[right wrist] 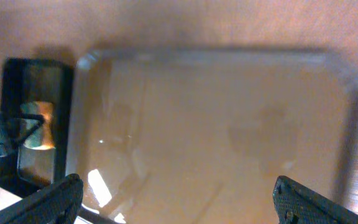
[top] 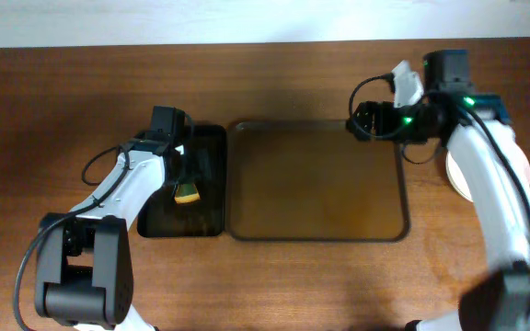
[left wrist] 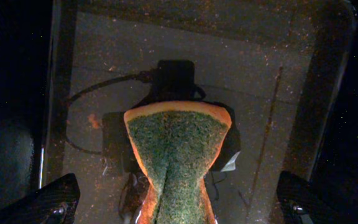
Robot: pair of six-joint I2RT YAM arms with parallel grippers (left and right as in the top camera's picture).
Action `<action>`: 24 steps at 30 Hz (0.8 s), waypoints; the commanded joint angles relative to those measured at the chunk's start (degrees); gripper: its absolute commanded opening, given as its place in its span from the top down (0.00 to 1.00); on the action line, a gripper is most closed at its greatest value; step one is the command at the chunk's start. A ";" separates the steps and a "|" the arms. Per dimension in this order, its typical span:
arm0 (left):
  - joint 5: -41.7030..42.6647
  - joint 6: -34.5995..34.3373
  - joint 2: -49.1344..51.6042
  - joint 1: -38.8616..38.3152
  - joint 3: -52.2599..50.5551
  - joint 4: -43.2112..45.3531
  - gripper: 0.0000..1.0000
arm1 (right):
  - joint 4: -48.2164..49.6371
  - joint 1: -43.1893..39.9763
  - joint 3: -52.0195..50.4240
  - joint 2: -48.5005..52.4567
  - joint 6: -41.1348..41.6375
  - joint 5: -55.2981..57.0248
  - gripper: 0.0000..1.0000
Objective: Clean dirty plates on tray and stack at the side
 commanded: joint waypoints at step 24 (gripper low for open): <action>0.22 0.02 0.15 0.39 -0.33 0.04 0.00 | 58.05 0.98 -66.07 -93.55 -0.76 24.17 0.02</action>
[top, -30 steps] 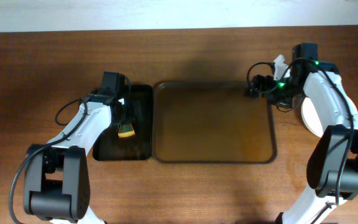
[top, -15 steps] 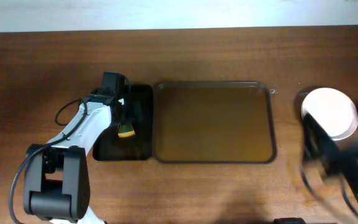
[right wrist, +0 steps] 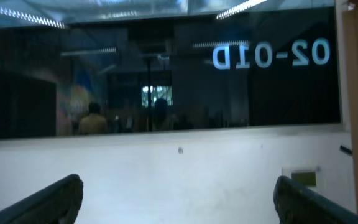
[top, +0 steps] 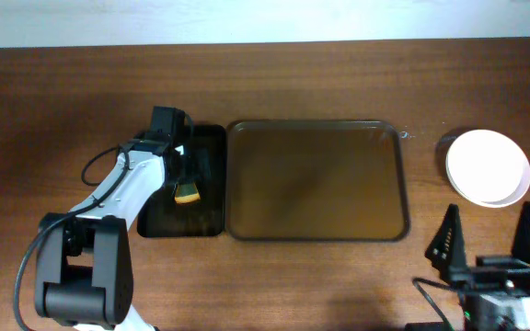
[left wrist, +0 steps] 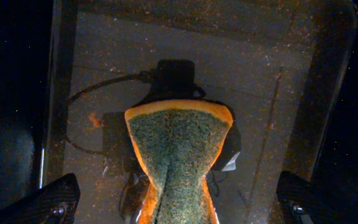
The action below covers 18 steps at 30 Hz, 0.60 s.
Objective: Clean dirty plates on tray and stack at the side
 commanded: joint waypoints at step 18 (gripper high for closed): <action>0.20 0.02 0.15 0.35 -0.22 0.11 0.00 | -4.63 0.20 -26.67 -0.85 -14.12 -3.19 0.02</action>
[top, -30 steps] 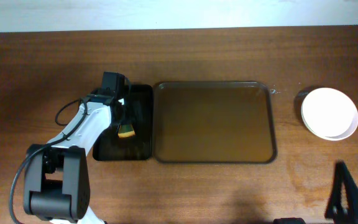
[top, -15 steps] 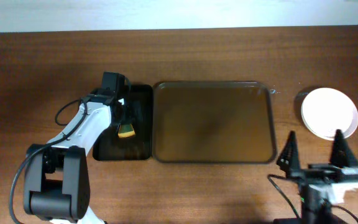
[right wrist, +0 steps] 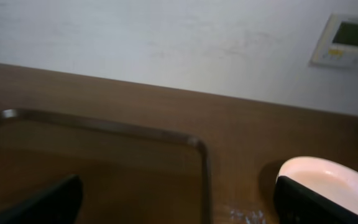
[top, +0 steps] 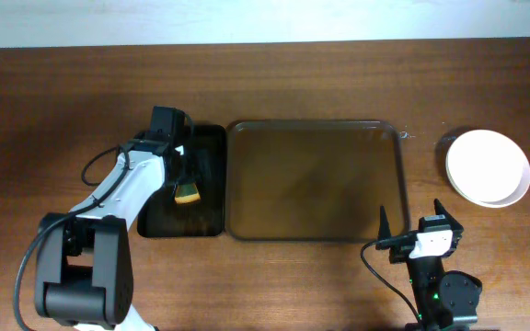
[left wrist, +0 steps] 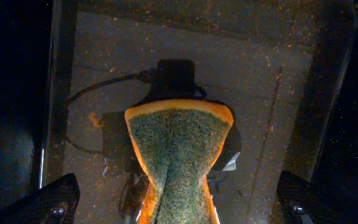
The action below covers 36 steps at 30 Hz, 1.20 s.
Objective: Clean dirty plates on tray and stack at the side
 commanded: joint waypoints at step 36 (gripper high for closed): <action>-3.50 0.02 -60.04 0.90 -20.87 -0.55 0.00 | -0.09 0.17 -0.37 -0.48 -3.17 -0.11 0.02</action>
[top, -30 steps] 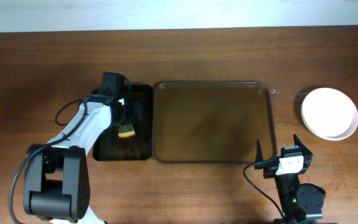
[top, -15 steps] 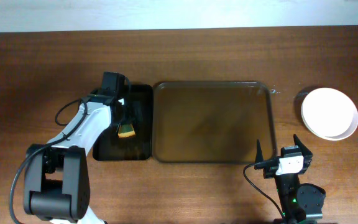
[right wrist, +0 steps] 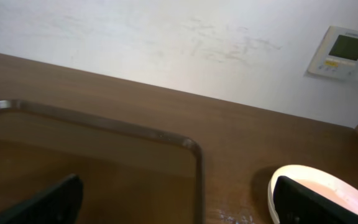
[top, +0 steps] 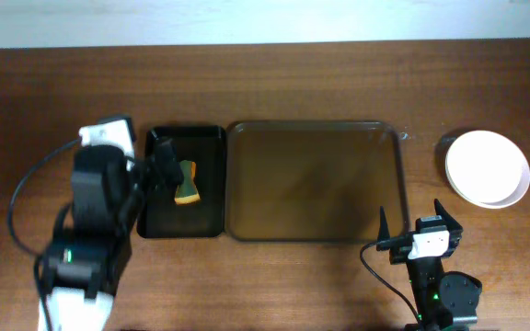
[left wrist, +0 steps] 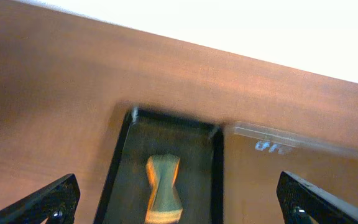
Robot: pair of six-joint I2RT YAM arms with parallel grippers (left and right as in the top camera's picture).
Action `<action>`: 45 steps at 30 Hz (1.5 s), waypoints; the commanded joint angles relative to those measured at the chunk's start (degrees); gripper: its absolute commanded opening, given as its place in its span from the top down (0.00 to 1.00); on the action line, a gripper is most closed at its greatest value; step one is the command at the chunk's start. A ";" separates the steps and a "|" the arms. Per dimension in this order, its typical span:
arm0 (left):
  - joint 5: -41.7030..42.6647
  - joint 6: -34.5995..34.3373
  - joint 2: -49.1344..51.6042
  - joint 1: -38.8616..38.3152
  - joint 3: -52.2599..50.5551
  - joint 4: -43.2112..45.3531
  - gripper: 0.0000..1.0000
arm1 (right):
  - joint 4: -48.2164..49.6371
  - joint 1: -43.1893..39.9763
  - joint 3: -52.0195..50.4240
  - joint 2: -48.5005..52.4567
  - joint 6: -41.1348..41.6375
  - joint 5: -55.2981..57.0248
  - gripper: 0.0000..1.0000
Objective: Clean dirty plates on tray and stack at the side
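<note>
The brown tray (top: 316, 179) lies bare in the middle of the table; its rim (right wrist: 166, 138) shows in the right wrist view. White plates (top: 488, 167) sit stacked to its right, on the table, and their edge (right wrist: 316, 193) shows by the right fingertip. A green and orange sponge (top: 186, 182) lies in the black bin (top: 155, 216); the left wrist view looks down on the sponge (left wrist: 162, 190). My left gripper (top: 161, 165) (left wrist: 179, 208) hangs open, back from the bin. My right gripper (top: 414, 225) (right wrist: 179, 205) is open and holds nothing, near the front edge.
The left arm's body (top: 95, 211) stands over the table left of the bin. The right arm's base (top: 440, 290) sits at the front right. A white wall (right wrist: 166, 37) with a small panel (right wrist: 347, 53) rises behind the table.
My left gripper has drawn back and up from close over the sponge in the bin, which now looks small and far. The sponge lies where it was. The right arm has not moved.
First my right gripper was open over the tray's far right corner, and my left hung low over the sponge in the bin. Then the right arm was at the front edge, then folded facing the tray. Now the left arm has pulled away too.
</note>
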 commanded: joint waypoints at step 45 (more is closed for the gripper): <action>-2.01 0.46 -54.77 1.99 -55.28 28.55 0.00 | -0.24 0.17 -0.39 -0.46 -0.20 -0.09 0.02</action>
